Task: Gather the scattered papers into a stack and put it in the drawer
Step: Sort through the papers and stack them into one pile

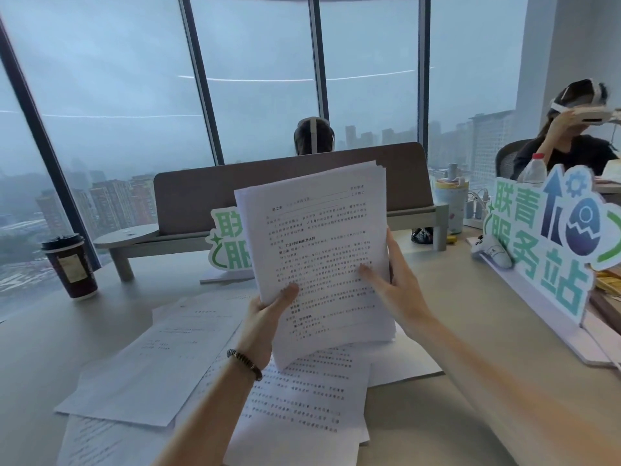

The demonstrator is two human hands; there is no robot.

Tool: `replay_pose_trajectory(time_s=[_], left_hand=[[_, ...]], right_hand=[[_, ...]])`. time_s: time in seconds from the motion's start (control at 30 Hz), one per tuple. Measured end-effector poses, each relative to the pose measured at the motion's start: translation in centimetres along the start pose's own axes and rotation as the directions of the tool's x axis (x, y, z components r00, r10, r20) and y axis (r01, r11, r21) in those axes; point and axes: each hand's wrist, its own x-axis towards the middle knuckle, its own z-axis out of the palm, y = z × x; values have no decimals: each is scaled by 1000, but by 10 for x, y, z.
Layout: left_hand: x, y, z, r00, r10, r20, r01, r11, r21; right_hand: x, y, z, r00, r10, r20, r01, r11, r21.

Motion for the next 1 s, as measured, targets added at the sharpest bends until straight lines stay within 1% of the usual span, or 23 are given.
replay_pose_trajectory(time_s=[0.13, 0.23, 0.3, 0.37, 0.43, 0.5, 0.6, 0.67, 0.7, 0.73, 0.8, 0.83, 0.87, 0.9, 0.93, 0.97, 1.0], left_hand=[[-1, -1, 0, 1000, 19, -5, -18, 999, 31], [-1, -3, 0, 1000, 21, -1, -21, 999, 48], [-1, -4, 2, 1000, 23, -12, -23, 999, 50], [0, -5, 3, 999, 30, -25, -29, 997, 69], [2, -5, 1, 998, 33, -48, -27, 993, 116], [7, 0, -5, 998, 1, -64, 9, 987, 162], [14, 6, -19, 993, -103, -61, 114, 970, 213], [18, 6, -28, 975, -203, -90, 218, 954, 204], [21, 4, -33, 961, -253, -110, 271, 941, 204], [24, 1, -39, 944, -300, -138, 324, 920, 221], [31, -5, -51, 905, -361, -223, 419, 845, 332], [35, -8, -57, 893, -369, -257, 448, 782, 433], [38, -11, -62, 886, -373, -275, 464, 700, 543], [40, -13, -64, 881, -380, -282, 469, 616, 633], [41, -15, -65, 879, -385, -282, 464, 553, 692], [42, -17, -66, 877, -393, -275, 458, 517, 723], [43, -17, -65, 875, -400, -272, 458, 506, 731]], right_hand=[[-10, 8, 13, 999, 25, 22, -24, 999, -23], [-9, 14, 12, 997, 55, -56, -56, 998, -25], [-9, 13, 12, 995, 66, -74, -67, 998, 1], [-10, 11, 14, 997, 66, -26, -67, 998, -17], [-11, 10, 15, 998, 58, 18, -57, 995, -77], [-9, 8, 12, 997, 55, 53, -49, 993, -112], [-4, 3, 5, 988, 77, 133, -56, 987, -154], [-3, 1, 2, 986, 118, 117, -84, 962, -260], [-1, 5, 1, 983, 168, 80, -130, 928, -350], [1, 11, -2, 973, 226, 49, -176, 861, -477], [4, 28, -8, 927, 371, 52, -210, 630, -747], [4, 37, -10, 893, 445, 65, -192, 508, -839], [4, 44, -11, 865, 497, 74, -158, 410, -898], [4, 49, -11, 846, 528, 78, -129, 344, -930], [3, 51, -10, 837, 542, 79, -109, 307, -945], [2, 51, -8, 834, 545, 82, -95, 289, -953], [2, 51, -6, 835, 542, 92, -77, 282, -956]])
